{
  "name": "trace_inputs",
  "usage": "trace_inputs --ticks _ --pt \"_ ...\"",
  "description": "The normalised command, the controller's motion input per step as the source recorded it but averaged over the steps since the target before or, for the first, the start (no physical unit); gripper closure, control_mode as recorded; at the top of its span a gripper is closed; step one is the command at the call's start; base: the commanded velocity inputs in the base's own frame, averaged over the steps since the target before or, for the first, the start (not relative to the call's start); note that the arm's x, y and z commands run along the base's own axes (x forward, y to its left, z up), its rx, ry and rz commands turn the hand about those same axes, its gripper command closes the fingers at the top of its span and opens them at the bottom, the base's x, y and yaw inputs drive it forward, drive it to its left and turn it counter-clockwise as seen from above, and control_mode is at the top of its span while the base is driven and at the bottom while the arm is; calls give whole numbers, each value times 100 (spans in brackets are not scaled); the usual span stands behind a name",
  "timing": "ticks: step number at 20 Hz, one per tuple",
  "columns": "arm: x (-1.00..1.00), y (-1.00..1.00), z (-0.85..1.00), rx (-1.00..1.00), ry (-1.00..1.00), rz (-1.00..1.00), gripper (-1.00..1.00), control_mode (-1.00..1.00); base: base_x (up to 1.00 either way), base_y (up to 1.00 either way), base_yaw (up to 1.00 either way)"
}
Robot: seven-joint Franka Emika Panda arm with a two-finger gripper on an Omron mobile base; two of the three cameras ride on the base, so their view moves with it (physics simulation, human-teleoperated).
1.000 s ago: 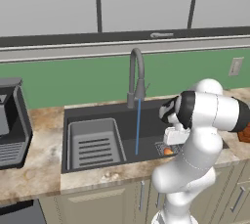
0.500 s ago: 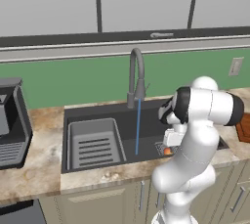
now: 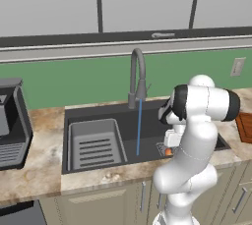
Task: Pick the mango from the sink and place it on the cutting board to airdry. Then turn off the sink faucet.
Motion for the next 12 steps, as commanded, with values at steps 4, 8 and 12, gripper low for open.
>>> trace_inputs --ticks 4,8,12 --pt "7 0 -8 2 1 3 -100 -100 0 0 0" --pt "10 0 -9 1 0 3 -100 -100 0 0 0" --pt "11 0 -13 0 0 3 -100 -100 0 0 0"
